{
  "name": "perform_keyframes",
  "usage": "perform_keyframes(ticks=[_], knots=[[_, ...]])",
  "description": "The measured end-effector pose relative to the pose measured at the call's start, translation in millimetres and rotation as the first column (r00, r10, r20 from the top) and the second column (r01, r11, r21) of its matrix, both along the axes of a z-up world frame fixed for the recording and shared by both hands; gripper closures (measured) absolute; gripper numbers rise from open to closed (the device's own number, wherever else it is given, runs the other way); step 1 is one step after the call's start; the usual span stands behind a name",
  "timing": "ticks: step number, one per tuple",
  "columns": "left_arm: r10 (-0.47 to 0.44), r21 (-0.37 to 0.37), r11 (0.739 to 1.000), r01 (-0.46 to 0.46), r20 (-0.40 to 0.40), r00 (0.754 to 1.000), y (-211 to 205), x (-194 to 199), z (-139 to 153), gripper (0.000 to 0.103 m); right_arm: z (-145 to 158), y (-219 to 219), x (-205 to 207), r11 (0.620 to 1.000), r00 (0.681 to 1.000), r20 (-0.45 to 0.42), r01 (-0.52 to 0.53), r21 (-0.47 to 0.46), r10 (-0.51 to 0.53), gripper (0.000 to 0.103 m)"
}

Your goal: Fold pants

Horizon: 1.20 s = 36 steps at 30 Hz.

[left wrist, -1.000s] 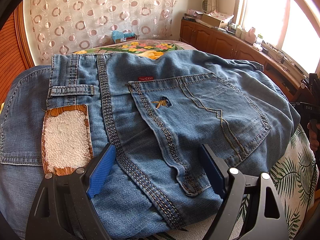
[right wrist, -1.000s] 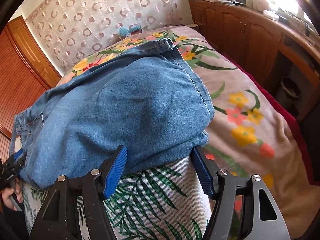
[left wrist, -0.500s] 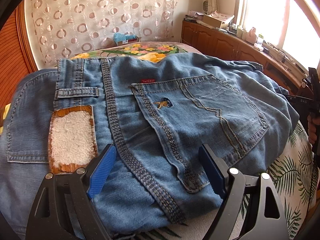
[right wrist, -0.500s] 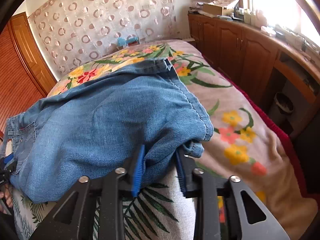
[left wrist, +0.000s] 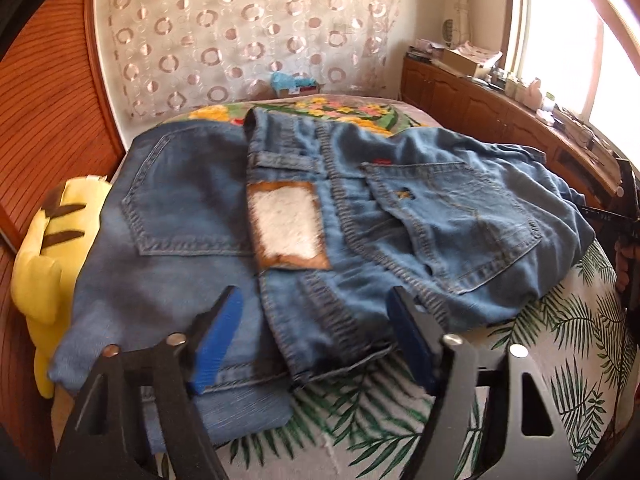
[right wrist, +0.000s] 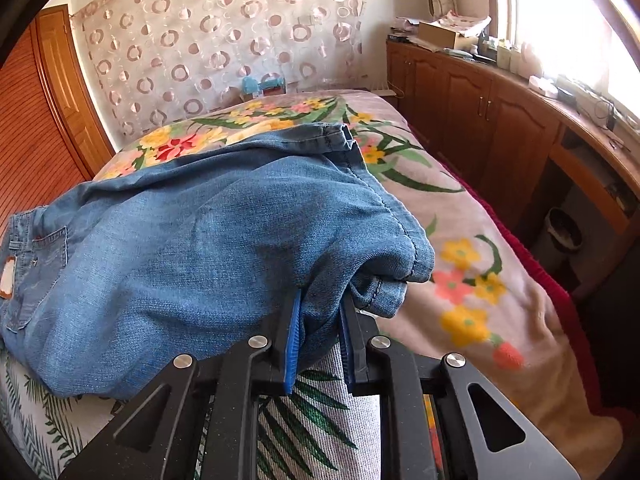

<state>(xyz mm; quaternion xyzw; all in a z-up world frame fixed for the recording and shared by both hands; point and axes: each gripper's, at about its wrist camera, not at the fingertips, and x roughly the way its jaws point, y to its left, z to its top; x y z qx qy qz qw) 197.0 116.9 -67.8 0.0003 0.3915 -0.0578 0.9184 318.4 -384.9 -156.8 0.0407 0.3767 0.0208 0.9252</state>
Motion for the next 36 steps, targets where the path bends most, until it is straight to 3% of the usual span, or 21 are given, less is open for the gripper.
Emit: perform_keyframes(ticks=[6,26,32,36], knots=[[-0.012,-0.034,0.999,0.012,-0.001,1.0,-4.1,-9.4,-6.4,0.054,1.1,0.3,0.8,1.0,1.0,-0.001,-0.001,0.0,0.001,0.085],[0.004,-0.027,1.0,-0.004,0.002,1.0,-18.3,-19.8,-17.9,0.051,3.2,0.1,2.1,1.0,1.0,-0.003,-0.003,-0.007,0.003,0.085],[-0.019,-0.086,0.996,0.019,0.006,1.0,-14.3,-21.0,-17.0,0.079,3.1,0.2,2.0,1.0,1.0,-0.003,-0.003,-0.007,0.003,0.085],[-0.032,-0.069,0.997,0.034,0.04,0.999,-18.8,-25.5,-5.6,0.084,3.9,0.7,2.9,1.0,1.0,-0.003,-0.015,-0.009,0.015,0.088]])
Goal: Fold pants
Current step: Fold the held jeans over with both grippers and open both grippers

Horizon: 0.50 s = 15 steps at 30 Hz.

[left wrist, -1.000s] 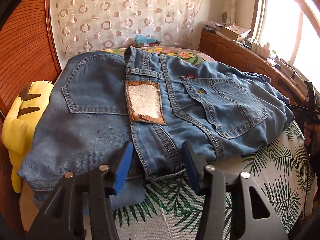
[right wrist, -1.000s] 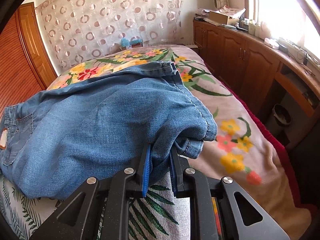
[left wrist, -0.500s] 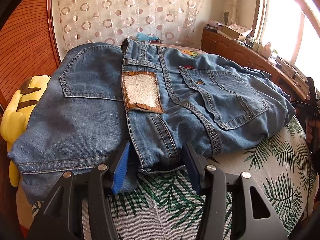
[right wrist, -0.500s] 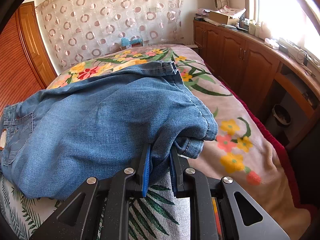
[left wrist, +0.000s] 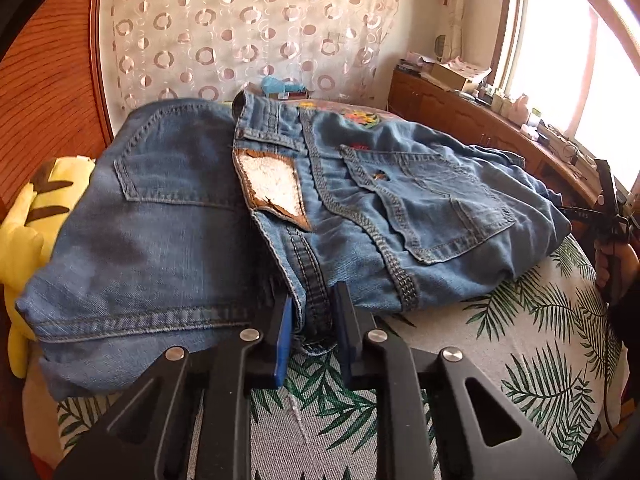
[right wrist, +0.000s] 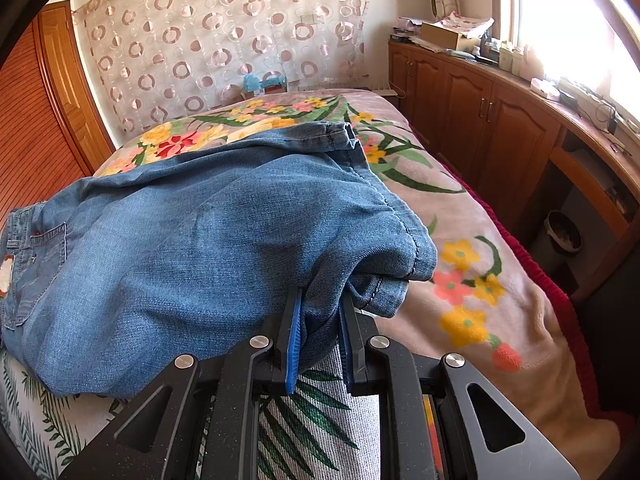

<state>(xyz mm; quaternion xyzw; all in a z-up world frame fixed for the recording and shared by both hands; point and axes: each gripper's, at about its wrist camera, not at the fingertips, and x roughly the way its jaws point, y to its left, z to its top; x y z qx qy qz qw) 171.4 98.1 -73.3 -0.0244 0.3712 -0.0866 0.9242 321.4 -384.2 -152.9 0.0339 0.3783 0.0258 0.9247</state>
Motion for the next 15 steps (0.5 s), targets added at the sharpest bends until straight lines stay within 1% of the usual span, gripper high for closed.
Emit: perform_keyframes(ticks=[4,8,12,15], knots=[[0.0,-0.003,1.0,0.0,0.057,0.998,-0.2,-5.0,19.5,0.085,6.6,0.0,-4.2,0.999,0.999,0.029,-0.035,-0.02,0.035,0.094],[-0.005,0.004,1.0,0.004,0.112,0.994,-3.7,-8.2,40.6,0.085,29.1,2.4,-16.1,0.998,0.995,0.092,-0.041,-0.055,0.046,0.094],[-0.014,0.013,1.0,0.012,0.168,0.986,-5.6,-18.8,62.8,0.086,50.2,0.7,-28.4,0.997,0.988,0.142,-0.042,-0.066,0.051,0.095],[-0.013,0.012,1.0,0.01,0.199,0.98,-3.4,-27.0,73.1,0.086,59.5,0.6,-40.3,0.996,0.984,0.17,-0.043,-0.073,0.055,0.095]])
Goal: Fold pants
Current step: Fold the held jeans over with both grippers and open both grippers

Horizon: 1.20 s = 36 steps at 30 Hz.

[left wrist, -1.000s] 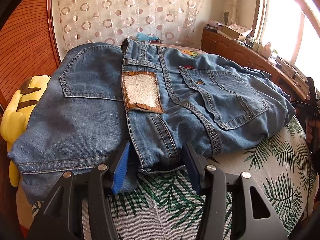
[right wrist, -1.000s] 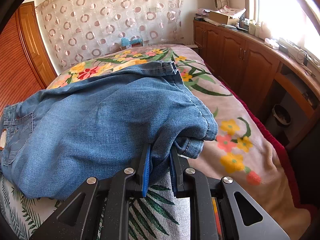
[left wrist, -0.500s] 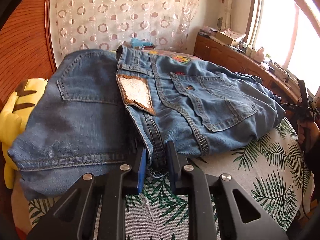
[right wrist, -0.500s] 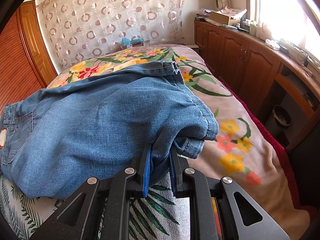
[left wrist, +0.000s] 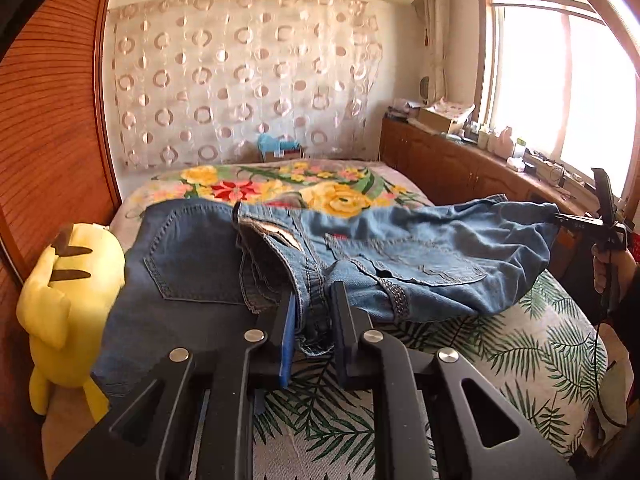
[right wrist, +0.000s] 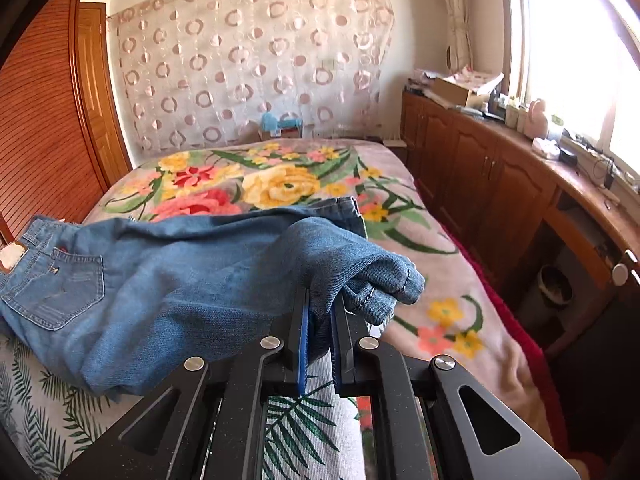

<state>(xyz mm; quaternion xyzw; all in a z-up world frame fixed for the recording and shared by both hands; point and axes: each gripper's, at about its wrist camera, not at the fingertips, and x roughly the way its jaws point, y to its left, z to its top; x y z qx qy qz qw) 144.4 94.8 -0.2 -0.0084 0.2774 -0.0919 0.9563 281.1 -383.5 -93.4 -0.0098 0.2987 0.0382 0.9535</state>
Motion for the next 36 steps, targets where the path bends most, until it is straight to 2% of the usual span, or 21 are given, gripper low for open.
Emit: perform_keyframes(ticks=[5,19,20,21,23,26,32,36], knots=[[0.014,-0.003,1.0,-0.014,0.041,0.999,9.6,-22.3,12.6,0.086,10.2,3.2,-33.9,1.0,0.999,0.045,-0.02,0.003,0.02,0.095],[0.053,-0.021,0.998,-0.051,0.116,0.992,34.5,-107.3,30.4,0.088,1.6,-17.8,-146.1,0.997,0.994,0.077,-0.079,0.02,0.077,0.095],[0.059,-0.023,0.998,-0.057,0.115,0.992,37.9,-114.3,30.0,0.091,1.2,-20.1,-155.5,0.996,0.994,0.075,-0.085,0.024,0.083,0.095],[0.071,-0.023,0.997,-0.069,0.111,0.991,41.0,-121.0,28.7,0.101,0.7,-22.3,-166.0,0.995,0.993,0.073,-0.092,0.03,0.09,0.095],[0.114,-0.002,0.993,-0.114,0.117,0.987,49.2,-130.6,26.4,0.101,-0.9,-23.8,-183.4,0.993,0.992,0.068,-0.109,0.035,0.106,0.095],[0.124,-0.069,0.99,-0.12,0.064,0.99,69.1,-136.1,13.0,0.101,-8.8,-27.5,-207.0,0.991,0.991,0.056,-0.123,0.045,0.12,0.095],[0.129,-0.042,0.991,-0.129,-0.018,0.992,66.6,-127.8,-15.8,0.101,-40.0,-41.1,-199.1,0.992,0.994,-0.043,-0.097,0.084,0.101,0.095],[0.118,-0.037,0.992,-0.12,-0.054,0.992,57.5,-121.0,-24.3,0.101,-45.8,-56.1,-191.4,0.989,0.995,-0.064,-0.071,0.131,0.08,0.095]])
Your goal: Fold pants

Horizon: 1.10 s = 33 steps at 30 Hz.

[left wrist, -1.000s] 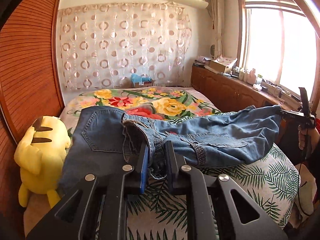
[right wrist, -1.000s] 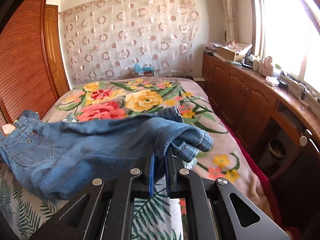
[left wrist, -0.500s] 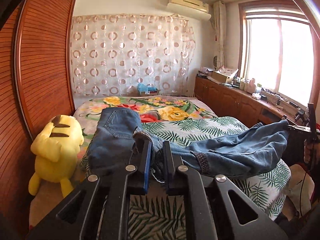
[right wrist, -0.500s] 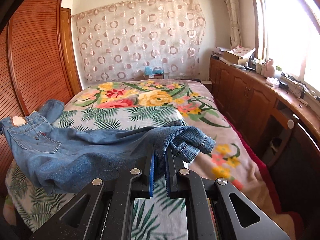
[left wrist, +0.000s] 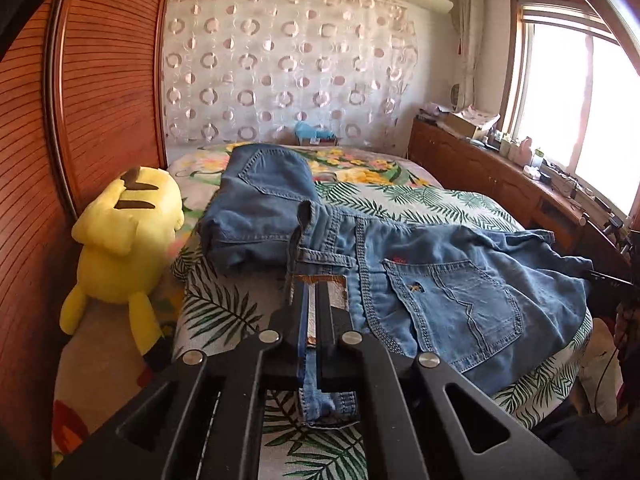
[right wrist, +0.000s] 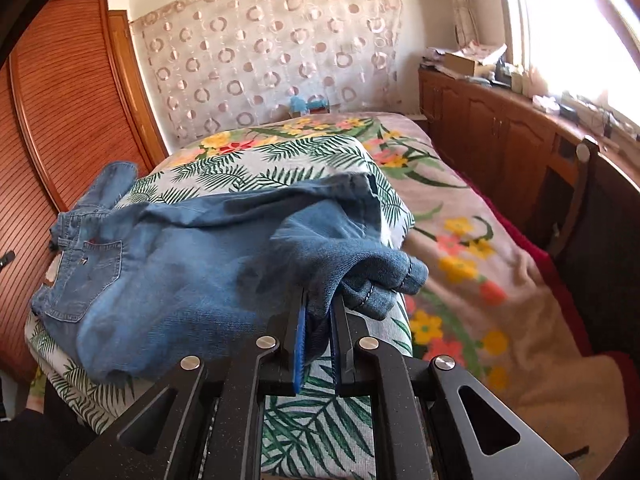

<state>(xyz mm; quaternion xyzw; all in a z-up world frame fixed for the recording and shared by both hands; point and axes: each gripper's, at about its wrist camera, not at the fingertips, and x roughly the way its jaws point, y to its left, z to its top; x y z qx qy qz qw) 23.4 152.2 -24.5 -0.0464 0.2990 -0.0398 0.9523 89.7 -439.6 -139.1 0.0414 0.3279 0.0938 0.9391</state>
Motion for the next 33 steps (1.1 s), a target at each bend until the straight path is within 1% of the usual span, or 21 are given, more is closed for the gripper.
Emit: perform_keyframes(ticks=[2,5,7,8,9,10,11,12,13,14,15,17,23,24,25,26,31,33], knots=[[-0.014,0.009,1.0,0.014,-0.009,1.0,-6.2,-1.3,-3.3,0.101,0.0,-6.0,-6.3,1.0,1.0,-0.005,0.0,0.029,0.0,0.094],[-0.034,0.016,0.999,0.034,-0.02,0.999,-14.7,-0.4,-8.3,0.101,0.2,-8.4,-12.4,1.0,1.0,-0.006,-0.002,0.027,0.002,0.091],[-0.051,0.016,0.999,0.051,-0.025,0.998,-21.0,1.9,-11.6,0.092,-1.6,-8.0,-14.5,0.999,1.0,-0.019,0.004,0.036,-0.003,0.085],[-0.057,0.014,0.998,0.057,-0.024,0.998,-23.6,2.4,-12.7,0.082,-2.5,-5.4,-15.3,0.999,1.0,-0.024,0.008,0.039,-0.007,0.084],[-0.066,0.01,0.998,0.066,-0.022,0.998,-26.9,3.6,-13.7,0.075,-3.4,-4.7,-14.1,0.999,1.0,-0.029,0.011,0.041,-0.01,0.08],[-0.076,0.007,0.997,0.076,-0.022,0.997,-30.3,4.9,-14.7,0.074,-4.7,-1.2,-12.7,0.999,0.999,-0.034,0.016,0.044,-0.015,0.077],[-0.082,0.006,0.997,0.083,-0.024,0.996,-32.9,6.0,-15.1,0.066,-5.9,3.3,-14.5,0.999,0.999,-0.038,0.024,0.046,-0.022,0.075],[-0.091,0.005,0.996,0.092,-0.026,0.995,-36.5,7.8,-15.9,0.058,-5.6,1.1,-15.6,0.998,0.999,-0.042,0.031,0.051,-0.029,0.071],[-0.104,0.004,0.995,0.104,-0.029,0.994,-40.6,9.6,-17.1,0.056,-4.9,0.9,-17.7,0.998,0.998,-0.044,0.037,0.054,-0.035,0.067],[-0.115,0.002,0.993,0.115,-0.032,0.993,-44.2,11.1,-17.9,0.044,-3.5,0.0,-19.4,0.997,0.998,-0.044,0.046,0.054,-0.043,0.066],[-0.127,-0.001,0.992,0.127,-0.033,0.991,-48.7,12.3,-18.7,0.031,-2.5,0.1,-20.4,0.997,0.998,-0.042,0.05,0.056,-0.048,0.066],[-0.153,-0.002,0.988,0.153,-0.028,0.988,-58.7,13.8,-19.8,0.024,-0.2,-1.6,-22.3,0.997,0.998,-0.035,0.054,0.063,-0.052,0.065],[-0.199,0.005,0.98,0.2,-0.038,0.979,-89.5,19.6,-26.4,0.024,7.6,-1.9,-26.1,0.995,0.996,-0.01,0.089,0.041,-0.089,0.064],[-0.208,0.0,0.978,0.208,-0.044,0.977,-93.7,21.0,-28.3,0.024,7.1,-2.2,-25.9,0.995,0.996,-0.009,0.092,0.043,-0.091,0.059],[-0.214,-0.003,0.977,0.214,-0.048,0.976,-98.9,22.4,-30.2,0.024,6.5,-2.3,-24.8,0.995,0.996,-0.011,0.093,0.048,-0.093,0.052],[-0.221,-0.004,0.975,0.221,-0.054,0.974,-103.9,23.5,-32.5,0.024,4.8,-2.6,-23.3,0.994,0.995,-0.015,0.095,0.054,-0.094,0.05],[-0.253,0.001,0.967,0.254,-0.088,0.964,-124.2,29.1,-44.3,0.024,-5.9,-5.5,-10.4,0.99,0.993,-0.046,0.114,0.088,-0.11,0.05],[-0.259,0.002,0.965,0.261,-0.1,0.961,-128.4,31.1,-48.9,0.024,-8.3,-7.6,-5.3,0.986,0.992,-0.06,0.119,0.12,-0.113,0.05]])
